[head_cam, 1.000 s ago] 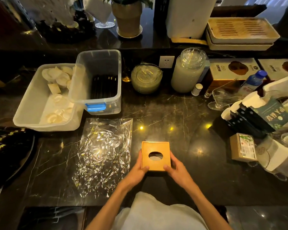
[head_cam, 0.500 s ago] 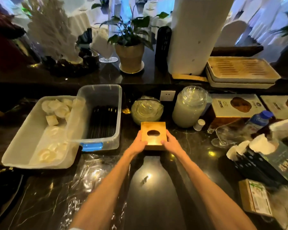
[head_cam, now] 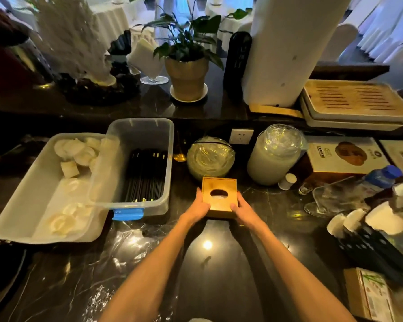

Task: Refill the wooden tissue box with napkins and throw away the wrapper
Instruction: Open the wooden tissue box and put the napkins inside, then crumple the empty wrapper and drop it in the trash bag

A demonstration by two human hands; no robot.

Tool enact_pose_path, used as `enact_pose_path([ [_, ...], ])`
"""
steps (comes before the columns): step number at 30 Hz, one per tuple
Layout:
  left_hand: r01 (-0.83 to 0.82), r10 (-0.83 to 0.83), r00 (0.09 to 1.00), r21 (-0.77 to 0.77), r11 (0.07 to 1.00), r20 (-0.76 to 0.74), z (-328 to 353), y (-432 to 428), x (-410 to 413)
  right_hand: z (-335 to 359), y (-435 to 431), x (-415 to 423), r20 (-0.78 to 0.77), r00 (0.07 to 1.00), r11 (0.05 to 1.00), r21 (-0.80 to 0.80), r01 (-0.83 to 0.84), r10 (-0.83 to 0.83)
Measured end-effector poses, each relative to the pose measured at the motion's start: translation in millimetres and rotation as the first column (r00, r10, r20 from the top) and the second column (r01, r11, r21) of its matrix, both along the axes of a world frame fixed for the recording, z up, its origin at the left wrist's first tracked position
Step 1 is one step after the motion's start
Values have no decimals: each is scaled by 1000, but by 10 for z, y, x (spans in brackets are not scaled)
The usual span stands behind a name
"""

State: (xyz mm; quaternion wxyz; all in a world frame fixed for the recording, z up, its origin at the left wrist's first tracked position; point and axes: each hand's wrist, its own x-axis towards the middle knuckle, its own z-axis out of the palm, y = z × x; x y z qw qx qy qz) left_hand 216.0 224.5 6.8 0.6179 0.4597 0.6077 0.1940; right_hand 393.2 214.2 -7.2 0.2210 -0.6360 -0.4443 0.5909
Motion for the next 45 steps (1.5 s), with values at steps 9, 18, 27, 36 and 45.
enact_pose_path([
  [9,-129,124,987,-40,991,-102,258,-1340,-1767,-183,-1216,-541,-15,945,937,-133,322,-326],
  [18,-339,292,789,13,941,-540,-263,-2281,-2650,-498,-1833,-1673,48,975,953,-207,220,-215],
  [27,-393,349,841,-22,919,-413,-419,-2415,-2872,-439,-1844,-1817,82,943,928,-167,333,-323],
  [36,-522,544,827,-165,837,143,-197,-2447,-2392,-167,-2110,-963,-186,899,917,-137,375,-396],
  [45,-341,448,772,-301,891,451,650,-2335,-2102,816,-2146,-244,-357,934,995,-102,-7,-30],
])
